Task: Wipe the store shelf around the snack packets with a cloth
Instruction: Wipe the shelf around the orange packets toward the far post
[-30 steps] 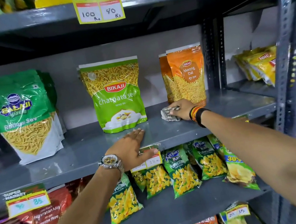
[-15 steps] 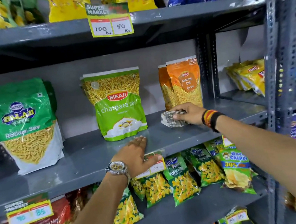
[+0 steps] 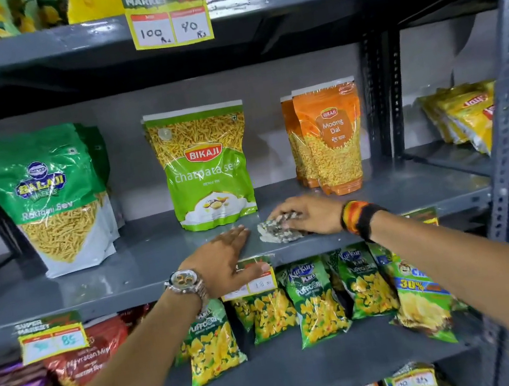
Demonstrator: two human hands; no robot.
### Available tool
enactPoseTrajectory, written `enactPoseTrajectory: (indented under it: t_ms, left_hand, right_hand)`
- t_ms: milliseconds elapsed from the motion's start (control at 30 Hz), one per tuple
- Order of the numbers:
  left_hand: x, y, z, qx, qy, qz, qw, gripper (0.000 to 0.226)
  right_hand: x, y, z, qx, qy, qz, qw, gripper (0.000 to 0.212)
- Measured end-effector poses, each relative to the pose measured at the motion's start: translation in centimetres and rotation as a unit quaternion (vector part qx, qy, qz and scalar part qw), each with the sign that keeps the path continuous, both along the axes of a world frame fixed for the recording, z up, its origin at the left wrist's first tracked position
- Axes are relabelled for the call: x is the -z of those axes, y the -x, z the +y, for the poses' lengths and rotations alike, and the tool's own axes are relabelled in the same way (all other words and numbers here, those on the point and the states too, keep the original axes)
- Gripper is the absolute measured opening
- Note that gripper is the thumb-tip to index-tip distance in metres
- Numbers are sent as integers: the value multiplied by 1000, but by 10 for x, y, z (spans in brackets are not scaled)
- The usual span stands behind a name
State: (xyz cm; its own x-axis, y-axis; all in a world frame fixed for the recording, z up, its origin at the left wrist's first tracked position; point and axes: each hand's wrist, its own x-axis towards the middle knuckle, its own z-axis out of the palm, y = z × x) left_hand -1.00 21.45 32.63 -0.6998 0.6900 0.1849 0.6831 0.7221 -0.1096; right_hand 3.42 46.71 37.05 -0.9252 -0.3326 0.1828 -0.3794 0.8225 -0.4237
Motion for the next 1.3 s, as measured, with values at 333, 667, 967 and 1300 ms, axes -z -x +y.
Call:
enactPoseTrajectory:
  t_ms: [333, 667, 967, 1300]
  left_hand:
    - [-12, -18, 60, -16, 17, 25, 999, 106]
    - [1, -13, 157, -8, -6, 1, 1000, 113]
    - [3, -15, 157, -8, -2, 5, 1000, 110]
    - [-1, -17, 155, 9, -16, -2, 1000, 105]
  right_hand:
    - [-29, -38, 159, 157, 123, 70, 977, 25]
    - [-9, 16, 151, 158, 118, 54, 979, 28]
    - [-3, -11, 152, 110, 57, -1, 992, 36]
    - [-29, -39, 200, 191, 54, -47, 979, 31]
